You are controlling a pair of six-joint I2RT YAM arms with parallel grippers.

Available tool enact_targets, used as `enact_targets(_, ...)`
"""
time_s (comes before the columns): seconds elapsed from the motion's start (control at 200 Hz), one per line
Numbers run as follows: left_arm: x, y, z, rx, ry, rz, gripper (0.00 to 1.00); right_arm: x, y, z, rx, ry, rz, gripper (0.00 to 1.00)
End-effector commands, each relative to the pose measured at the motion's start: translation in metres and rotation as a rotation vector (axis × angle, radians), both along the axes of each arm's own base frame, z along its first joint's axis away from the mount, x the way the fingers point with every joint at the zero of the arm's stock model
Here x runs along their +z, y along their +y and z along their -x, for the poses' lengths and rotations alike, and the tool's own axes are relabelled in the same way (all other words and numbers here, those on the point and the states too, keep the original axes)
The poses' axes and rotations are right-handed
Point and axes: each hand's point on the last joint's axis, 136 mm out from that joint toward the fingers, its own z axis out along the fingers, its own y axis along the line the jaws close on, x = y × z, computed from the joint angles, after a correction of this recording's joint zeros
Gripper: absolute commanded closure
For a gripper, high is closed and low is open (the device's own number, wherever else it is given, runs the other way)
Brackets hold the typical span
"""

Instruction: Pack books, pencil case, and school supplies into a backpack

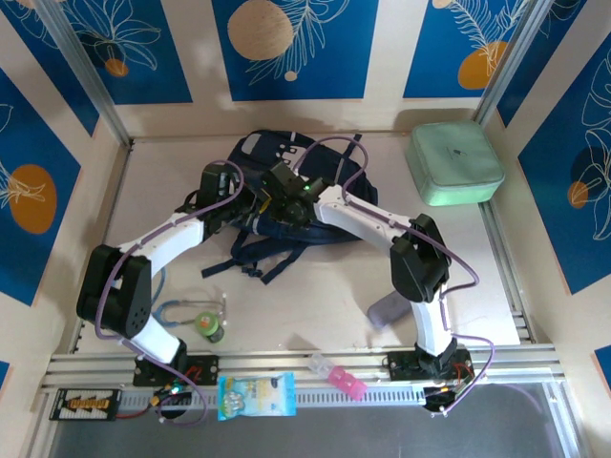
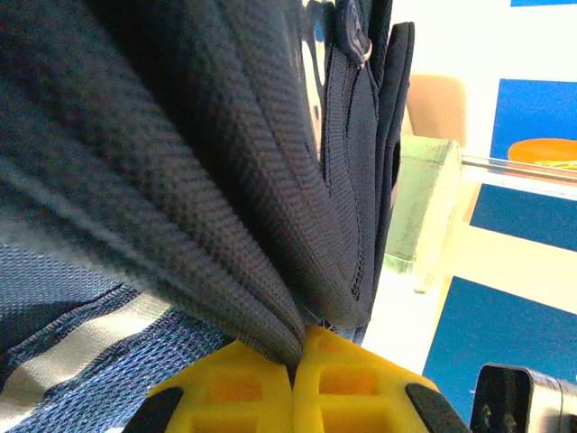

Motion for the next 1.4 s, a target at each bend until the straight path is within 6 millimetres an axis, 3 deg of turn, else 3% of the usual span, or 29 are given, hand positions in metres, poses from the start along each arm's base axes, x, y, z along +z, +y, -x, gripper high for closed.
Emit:
enact_targets(0.0, 0.046, -0.022, -0.002, -0.08, -0.126, 0.093, 1.0, -0.003, -0.01, -0.002, -0.059, 0.008, 0.066, 0.57)
enact_targets(0.19, 0.045, -0.022, -0.001, -0.079, -0.122, 0.095, 1.0, -0.009, -0.021, -0.005, -0.109, 0.015, 0.12, 0.64)
enact_targets(0.435, 0.04, -0.022, -0.003, -0.081, -0.115, 0.082, 1.0, -0.004, -0.029, 0.001, -0.075, -0.008, 0.162, 0.77)
enact_targets(0.755, 0.026, -0.017, -0.006, -0.08, -0.101, 0.047, 1.0, 0.003, -0.034, 0.011, 0.084, -0.046, 0.031, 0.85)
enact_targets(0.9, 0.021, -0.011, -0.008, -0.069, -0.091, 0.036, 1.0, -0.001, -0.054, 0.013, 0.111, -0.052, 0.072, 0.85)
enact_targets(1.175, 0.024, -0.005, -0.011, -0.074, -0.1, 0.025, 1.0, -0.034, -0.112, 0.024, 0.111, 0.077, 0.224, 0.84)
enact_targets(1.395, 0.021, -0.006, -0.012, -0.075, -0.093, 0.031, 1.0, -0.017, -0.074, 0.016, 0.249, -0.003, 0.117, 0.69)
